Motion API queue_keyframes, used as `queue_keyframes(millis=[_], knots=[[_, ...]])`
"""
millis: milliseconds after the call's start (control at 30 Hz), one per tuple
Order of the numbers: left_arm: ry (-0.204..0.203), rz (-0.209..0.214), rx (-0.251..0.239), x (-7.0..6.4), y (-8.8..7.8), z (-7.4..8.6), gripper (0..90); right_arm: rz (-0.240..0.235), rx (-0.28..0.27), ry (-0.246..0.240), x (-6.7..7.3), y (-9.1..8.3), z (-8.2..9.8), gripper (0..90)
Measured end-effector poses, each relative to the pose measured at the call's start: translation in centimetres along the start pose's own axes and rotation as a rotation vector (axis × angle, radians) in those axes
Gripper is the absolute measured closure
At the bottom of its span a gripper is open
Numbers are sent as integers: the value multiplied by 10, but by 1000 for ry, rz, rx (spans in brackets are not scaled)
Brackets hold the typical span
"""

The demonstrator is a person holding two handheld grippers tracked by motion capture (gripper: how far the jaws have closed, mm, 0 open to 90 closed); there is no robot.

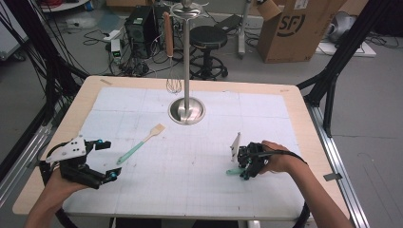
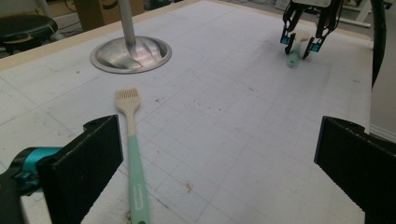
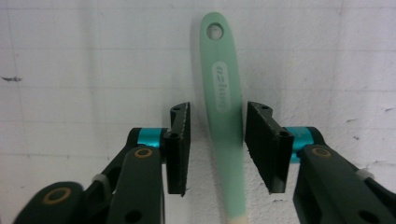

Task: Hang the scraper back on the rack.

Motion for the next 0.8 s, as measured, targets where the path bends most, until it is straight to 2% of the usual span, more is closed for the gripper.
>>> queue_keyframes(millis=[100,267,467,667,800], knots=[[5,0,3,0,1,0,17,14,7,-1,-1,0,-1,685],[4,2,2,0,0,0,17,31,49,-28,1,0,-4,727],[8,3,-1,-1,0,-1,17,27,47,11,0,-1,-5,740],[5,0,-1,0,0,-1,17,31,-43,44,-2,-16,-1,742],[5,0,2,-1,1,-1,17,27,-134,54,-2,-31,2,744]])
Point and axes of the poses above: each handheld gripper's, and its own axes: y roughly forward along the jaws, z roughly out of its underside, x roughly to its left, the point moved 3 cm from there along y, roughly forward along the jaws, and after that the axes turned 8 degrees about -z, right-handed, at the moved point
